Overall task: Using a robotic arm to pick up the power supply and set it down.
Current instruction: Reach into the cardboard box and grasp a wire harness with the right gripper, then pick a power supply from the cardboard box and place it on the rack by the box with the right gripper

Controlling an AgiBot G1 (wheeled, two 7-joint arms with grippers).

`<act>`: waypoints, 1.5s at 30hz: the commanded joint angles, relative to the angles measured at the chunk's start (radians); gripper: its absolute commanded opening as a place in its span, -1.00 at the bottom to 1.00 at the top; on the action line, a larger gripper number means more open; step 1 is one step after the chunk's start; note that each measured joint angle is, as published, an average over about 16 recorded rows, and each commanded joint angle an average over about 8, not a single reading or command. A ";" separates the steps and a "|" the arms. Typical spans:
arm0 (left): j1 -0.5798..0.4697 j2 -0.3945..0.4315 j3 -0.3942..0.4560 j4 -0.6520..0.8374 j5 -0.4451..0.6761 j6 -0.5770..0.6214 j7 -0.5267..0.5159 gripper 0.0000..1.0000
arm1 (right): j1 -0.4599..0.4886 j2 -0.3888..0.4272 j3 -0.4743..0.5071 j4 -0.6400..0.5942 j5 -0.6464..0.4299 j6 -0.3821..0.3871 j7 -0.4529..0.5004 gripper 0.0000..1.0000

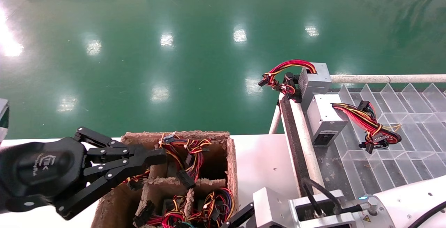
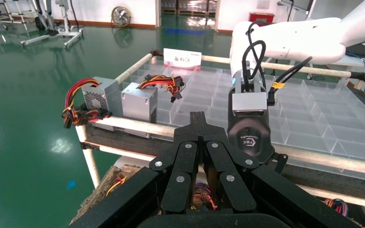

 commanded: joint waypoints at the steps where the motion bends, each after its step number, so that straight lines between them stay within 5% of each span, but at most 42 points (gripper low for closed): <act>1: 0.000 0.000 0.000 0.000 0.000 0.000 0.000 -1.00 | -0.005 0.001 0.004 -0.003 0.009 0.003 0.001 -1.00; 24: 0.000 0.000 0.000 0.000 0.000 0.000 0.000 -1.00 | -0.060 0.037 0.042 -0.112 0.288 -0.075 -0.044 -1.00; 45: 0.000 0.000 0.000 0.000 0.000 0.000 0.000 -1.00 | -0.057 0.106 -0.087 -0.063 0.666 -0.089 -0.156 -1.00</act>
